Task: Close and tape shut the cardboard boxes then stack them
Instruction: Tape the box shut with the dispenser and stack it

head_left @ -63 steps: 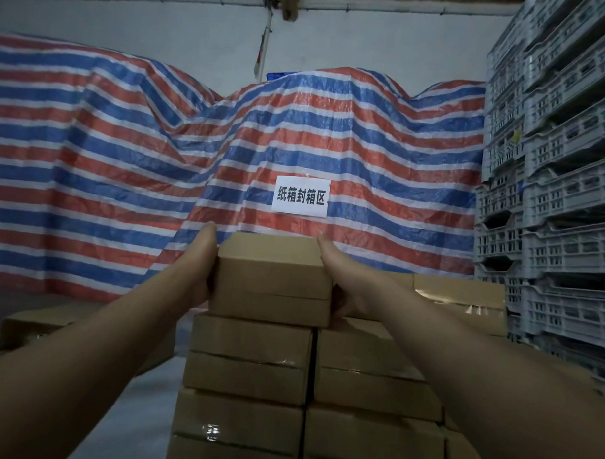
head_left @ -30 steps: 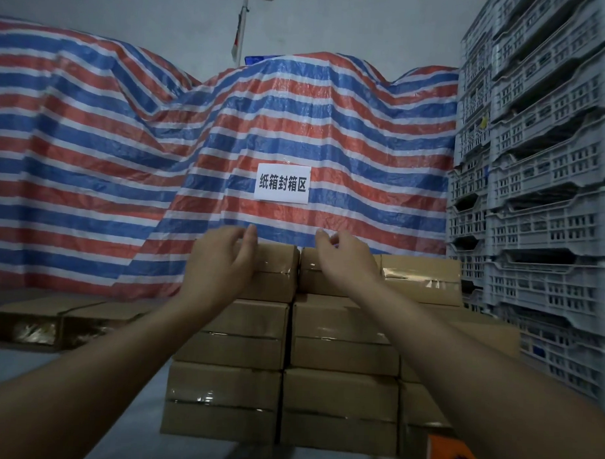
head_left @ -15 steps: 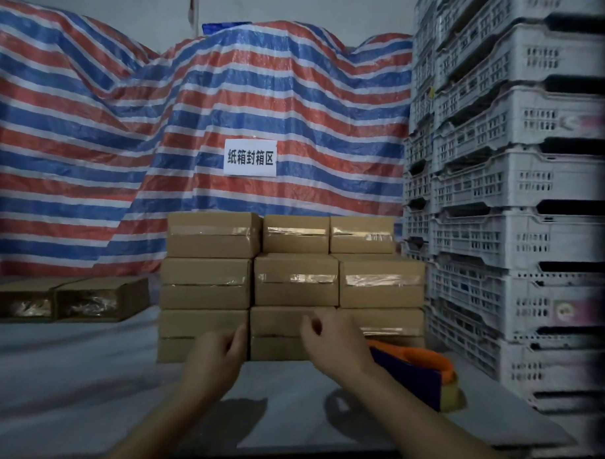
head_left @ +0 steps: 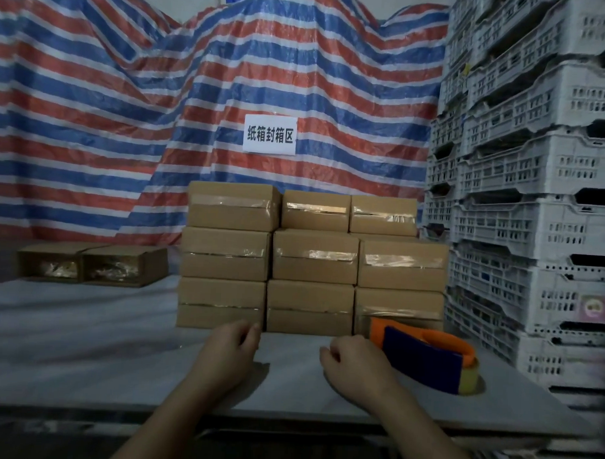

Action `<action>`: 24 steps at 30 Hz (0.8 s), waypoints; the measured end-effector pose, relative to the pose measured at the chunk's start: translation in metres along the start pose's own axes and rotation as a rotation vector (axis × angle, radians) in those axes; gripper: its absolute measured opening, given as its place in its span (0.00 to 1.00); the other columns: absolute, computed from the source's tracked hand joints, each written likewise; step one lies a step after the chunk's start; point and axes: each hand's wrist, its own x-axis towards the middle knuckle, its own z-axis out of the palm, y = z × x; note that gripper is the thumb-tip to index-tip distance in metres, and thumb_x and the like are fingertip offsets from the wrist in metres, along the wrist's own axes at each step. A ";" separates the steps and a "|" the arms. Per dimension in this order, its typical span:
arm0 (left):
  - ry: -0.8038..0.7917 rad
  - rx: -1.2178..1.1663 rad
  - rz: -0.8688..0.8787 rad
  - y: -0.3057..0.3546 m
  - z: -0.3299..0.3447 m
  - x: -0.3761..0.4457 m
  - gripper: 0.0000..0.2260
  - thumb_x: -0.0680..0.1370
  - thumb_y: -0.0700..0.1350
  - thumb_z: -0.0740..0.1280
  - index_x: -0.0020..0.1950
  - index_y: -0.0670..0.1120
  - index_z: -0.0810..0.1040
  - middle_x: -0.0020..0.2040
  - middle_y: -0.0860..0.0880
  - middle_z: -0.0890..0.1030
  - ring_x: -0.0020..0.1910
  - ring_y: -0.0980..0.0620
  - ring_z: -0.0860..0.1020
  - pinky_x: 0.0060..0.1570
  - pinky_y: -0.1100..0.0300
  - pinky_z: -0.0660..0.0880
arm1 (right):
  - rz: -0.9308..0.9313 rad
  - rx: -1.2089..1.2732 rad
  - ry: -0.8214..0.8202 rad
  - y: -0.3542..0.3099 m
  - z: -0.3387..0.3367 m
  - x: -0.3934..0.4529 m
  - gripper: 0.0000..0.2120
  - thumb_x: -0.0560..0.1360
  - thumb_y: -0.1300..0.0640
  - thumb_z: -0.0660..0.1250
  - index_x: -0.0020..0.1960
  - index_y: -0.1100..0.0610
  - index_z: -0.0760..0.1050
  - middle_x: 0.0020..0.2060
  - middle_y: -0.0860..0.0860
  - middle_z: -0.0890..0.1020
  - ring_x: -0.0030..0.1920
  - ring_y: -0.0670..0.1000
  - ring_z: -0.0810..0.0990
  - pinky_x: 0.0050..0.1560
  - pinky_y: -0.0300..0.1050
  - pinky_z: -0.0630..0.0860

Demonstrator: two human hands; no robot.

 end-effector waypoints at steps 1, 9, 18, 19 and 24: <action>0.008 -0.020 -0.018 -0.001 0.000 0.001 0.18 0.83 0.50 0.59 0.38 0.41 0.77 0.30 0.49 0.76 0.31 0.52 0.74 0.39 0.48 0.75 | 0.005 -0.003 0.000 0.000 0.000 0.000 0.21 0.80 0.42 0.58 0.32 0.51 0.71 0.27 0.49 0.76 0.28 0.45 0.75 0.28 0.42 0.66; 0.020 -0.121 -0.052 -0.004 0.001 0.002 0.24 0.82 0.57 0.59 0.29 0.46 0.72 0.22 0.52 0.67 0.23 0.56 0.66 0.31 0.56 0.68 | -0.010 0.002 0.016 -0.001 -0.002 -0.002 0.19 0.81 0.43 0.59 0.34 0.50 0.73 0.28 0.48 0.77 0.29 0.45 0.76 0.30 0.40 0.69; 0.134 -0.158 -0.053 -0.008 -0.001 0.004 0.18 0.83 0.49 0.60 0.34 0.45 0.71 0.27 0.51 0.70 0.28 0.55 0.69 0.30 0.59 0.66 | -0.012 0.006 0.011 -0.002 -0.002 -0.004 0.18 0.81 0.43 0.59 0.35 0.48 0.75 0.30 0.48 0.79 0.30 0.44 0.77 0.30 0.38 0.70; 0.136 -0.193 -0.065 -0.008 -0.002 0.003 0.19 0.83 0.50 0.61 0.32 0.45 0.71 0.26 0.51 0.69 0.26 0.56 0.68 0.30 0.59 0.66 | -0.011 0.006 0.005 -0.002 -0.001 -0.003 0.19 0.81 0.43 0.59 0.35 0.49 0.75 0.30 0.49 0.79 0.30 0.45 0.78 0.30 0.39 0.70; 0.060 -0.315 -0.110 -0.003 -0.008 0.001 0.23 0.80 0.58 0.61 0.31 0.46 0.72 0.25 0.49 0.68 0.24 0.55 0.68 0.29 0.63 0.69 | -0.002 -0.022 0.008 -0.001 0.001 0.000 0.19 0.81 0.43 0.60 0.35 0.48 0.75 0.29 0.48 0.78 0.30 0.44 0.77 0.29 0.38 0.70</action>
